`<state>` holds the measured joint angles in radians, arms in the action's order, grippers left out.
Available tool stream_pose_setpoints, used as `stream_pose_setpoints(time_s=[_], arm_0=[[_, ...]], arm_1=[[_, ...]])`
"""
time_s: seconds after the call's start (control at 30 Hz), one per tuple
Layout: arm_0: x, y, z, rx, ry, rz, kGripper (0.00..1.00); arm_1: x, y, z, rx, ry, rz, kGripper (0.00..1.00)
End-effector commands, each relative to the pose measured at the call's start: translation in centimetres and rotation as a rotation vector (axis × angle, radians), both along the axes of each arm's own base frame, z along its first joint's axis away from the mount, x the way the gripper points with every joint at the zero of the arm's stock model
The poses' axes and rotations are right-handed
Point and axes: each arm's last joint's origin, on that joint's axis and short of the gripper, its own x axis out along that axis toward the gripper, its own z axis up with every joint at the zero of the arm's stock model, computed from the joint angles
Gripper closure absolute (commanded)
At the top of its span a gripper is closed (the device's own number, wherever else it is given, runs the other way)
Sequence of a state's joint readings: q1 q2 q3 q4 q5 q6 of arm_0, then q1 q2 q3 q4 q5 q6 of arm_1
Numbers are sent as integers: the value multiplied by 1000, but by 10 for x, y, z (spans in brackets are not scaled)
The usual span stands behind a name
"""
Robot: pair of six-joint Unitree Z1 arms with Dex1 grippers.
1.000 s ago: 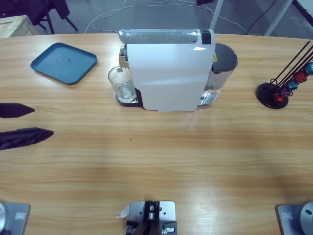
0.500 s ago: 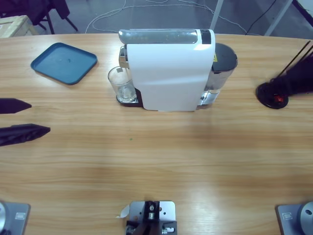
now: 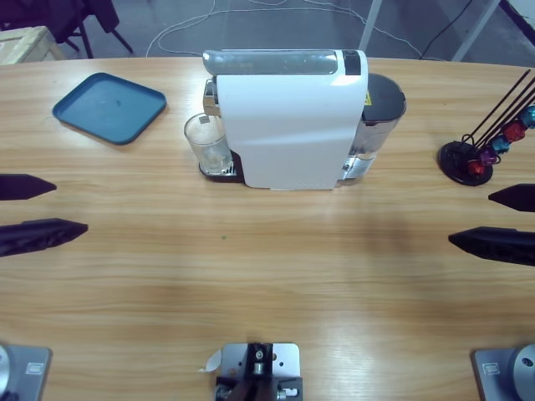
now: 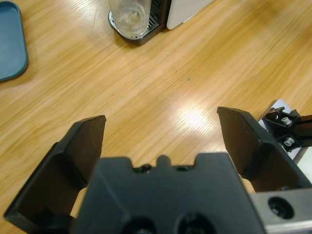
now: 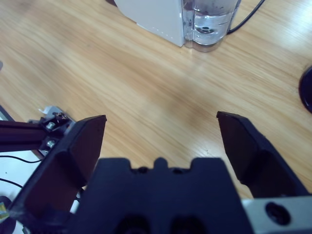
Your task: Pour coffee
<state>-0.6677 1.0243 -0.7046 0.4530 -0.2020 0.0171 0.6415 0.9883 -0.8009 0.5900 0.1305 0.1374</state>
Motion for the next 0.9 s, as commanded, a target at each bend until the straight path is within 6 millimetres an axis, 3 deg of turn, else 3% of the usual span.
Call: stream_pose_setpoints(time_s=[0.03,0.9], arm_0=[[-4,1,-3,-4,13,-14,0],[-11,6,-2,-17,-6,-19,0]], arm_1=[[2,2,-2,-55,0,40,0],[16,12,-4,-130,23,71,0]])
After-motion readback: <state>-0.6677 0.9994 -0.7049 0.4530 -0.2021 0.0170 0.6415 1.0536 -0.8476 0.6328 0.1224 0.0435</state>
